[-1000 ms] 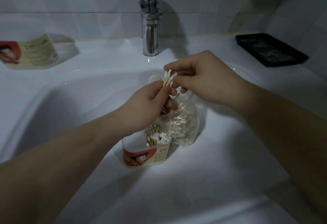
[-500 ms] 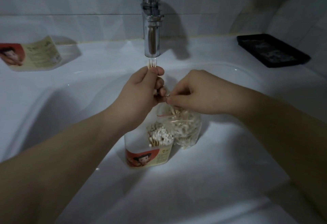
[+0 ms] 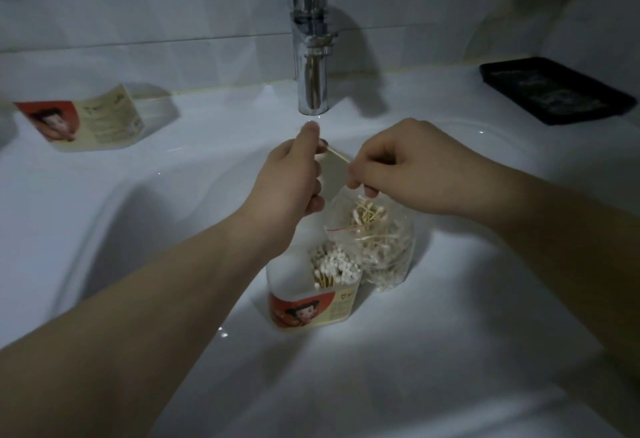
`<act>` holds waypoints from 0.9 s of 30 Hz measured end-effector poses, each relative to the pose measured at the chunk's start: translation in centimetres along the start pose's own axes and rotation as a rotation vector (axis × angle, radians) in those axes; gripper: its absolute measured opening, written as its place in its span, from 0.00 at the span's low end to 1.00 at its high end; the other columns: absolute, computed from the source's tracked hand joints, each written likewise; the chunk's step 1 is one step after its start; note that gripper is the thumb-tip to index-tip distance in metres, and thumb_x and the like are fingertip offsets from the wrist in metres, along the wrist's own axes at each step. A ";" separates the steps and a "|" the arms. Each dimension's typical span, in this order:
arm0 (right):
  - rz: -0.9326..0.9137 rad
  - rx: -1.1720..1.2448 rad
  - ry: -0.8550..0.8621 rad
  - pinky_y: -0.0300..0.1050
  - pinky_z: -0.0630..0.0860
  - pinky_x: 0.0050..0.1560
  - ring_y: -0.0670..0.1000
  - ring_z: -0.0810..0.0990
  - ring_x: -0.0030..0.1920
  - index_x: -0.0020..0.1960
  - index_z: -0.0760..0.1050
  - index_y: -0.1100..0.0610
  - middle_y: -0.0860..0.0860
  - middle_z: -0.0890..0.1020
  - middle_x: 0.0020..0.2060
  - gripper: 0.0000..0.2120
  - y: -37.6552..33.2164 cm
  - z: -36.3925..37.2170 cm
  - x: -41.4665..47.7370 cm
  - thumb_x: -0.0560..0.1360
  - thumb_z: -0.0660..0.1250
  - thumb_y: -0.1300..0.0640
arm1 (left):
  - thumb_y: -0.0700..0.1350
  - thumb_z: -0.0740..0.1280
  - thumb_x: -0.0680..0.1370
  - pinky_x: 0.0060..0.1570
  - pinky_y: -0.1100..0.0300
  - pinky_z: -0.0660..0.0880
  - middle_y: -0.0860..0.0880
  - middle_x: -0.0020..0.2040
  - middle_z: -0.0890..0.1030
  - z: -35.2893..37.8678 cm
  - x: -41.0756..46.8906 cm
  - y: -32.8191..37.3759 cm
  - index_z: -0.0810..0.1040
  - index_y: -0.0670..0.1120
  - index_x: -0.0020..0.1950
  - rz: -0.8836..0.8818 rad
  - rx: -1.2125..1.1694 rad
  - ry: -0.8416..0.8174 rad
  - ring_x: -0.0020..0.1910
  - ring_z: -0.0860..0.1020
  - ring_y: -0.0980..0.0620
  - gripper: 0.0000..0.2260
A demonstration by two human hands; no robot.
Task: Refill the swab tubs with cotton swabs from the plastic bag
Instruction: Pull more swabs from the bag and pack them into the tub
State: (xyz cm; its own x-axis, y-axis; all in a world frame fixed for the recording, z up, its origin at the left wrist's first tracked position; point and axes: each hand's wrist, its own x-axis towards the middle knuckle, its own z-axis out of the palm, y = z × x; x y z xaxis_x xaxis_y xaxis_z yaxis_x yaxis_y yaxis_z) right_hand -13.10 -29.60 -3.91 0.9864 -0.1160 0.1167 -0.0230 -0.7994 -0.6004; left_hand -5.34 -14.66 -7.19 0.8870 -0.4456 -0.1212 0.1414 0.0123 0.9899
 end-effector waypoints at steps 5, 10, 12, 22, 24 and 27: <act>0.009 -0.054 -0.050 0.52 0.82 0.46 0.50 0.84 0.39 0.44 0.86 0.54 0.51 0.86 0.37 0.12 -0.4 0.7 -0.2 0.77 0.67 0.50 | 0.54 0.60 0.85 0.31 0.59 0.68 0.52 0.34 0.71 0.2 -0.1 -0.9 0.77 0.48 0.44 0.056 0.127 -0.052 0.28 0.69 0.55 0.15; 0.002 -0.270 -0.080 0.47 0.80 0.45 0.47 0.82 0.41 0.44 0.85 0.53 0.48 0.85 0.37 0.09 -0.1 0.4 -0.2 0.76 0.67 0.52 | 0.49 0.56 0.87 0.39 0.55 0.73 0.52 0.32 0.76 0.2 0.0 -0.9 0.74 0.47 0.44 0.085 0.055 0.012 0.34 0.75 0.51 0.14; 0.002 -0.348 -0.097 0.44 0.79 0.49 0.46 0.82 0.44 0.46 0.85 0.50 0.45 0.86 0.40 0.08 -0.2 0.2 -0.4 0.75 0.67 0.53 | 0.46 0.55 0.87 0.38 0.55 0.74 0.54 0.26 0.73 0.2 -0.1 -0.8 0.74 0.46 0.46 0.095 0.009 0.015 0.30 0.74 0.51 0.13; -0.042 -0.570 -0.337 0.36 0.65 0.34 0.43 0.72 0.37 0.54 0.80 0.51 0.44 0.74 0.40 0.13 -0.2 1.1 -0.8 0.72 0.72 0.47 | 0.47 0.56 0.86 0.35 0.56 0.74 0.53 0.28 0.72 0.5 -0.9 -1.1 0.75 0.47 0.47 0.098 0.161 -0.158 0.29 0.74 0.51 0.13; -0.049 -0.582 -0.343 0.36 0.63 0.32 0.43 0.71 0.36 0.54 0.81 0.51 0.45 0.74 0.39 0.12 -0.1 1.2 -0.7 0.72 0.72 0.48 | 0.48 0.56 0.86 0.35 0.55 0.74 0.54 0.28 0.72 0.4 -0.9 -1.1 0.75 0.47 0.47 0.103 0.176 -0.159 0.29 0.74 0.51 0.13; -0.059 -0.590 -0.369 0.40 0.65 0.32 0.44 0.73 0.35 0.52 0.82 0.51 0.46 0.76 0.37 0.10 0.1 1.4 -0.7 0.73 0.71 0.48 | 0.48 0.56 0.86 0.36 0.55 0.75 0.54 0.28 0.71 0.4 -0.9 -1.1 0.76 0.47 0.47 0.121 0.211 -0.178 0.29 0.74 0.51 0.13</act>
State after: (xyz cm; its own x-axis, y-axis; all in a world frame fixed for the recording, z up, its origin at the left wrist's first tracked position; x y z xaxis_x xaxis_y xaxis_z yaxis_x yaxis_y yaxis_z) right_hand -13.56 -28.80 -5.12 0.9771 0.0620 -0.2033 0.0511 -0.9970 -0.0586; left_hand -6.48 -14.60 -8.15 0.7982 -0.6024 -0.0046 -0.0721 -0.1031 0.9921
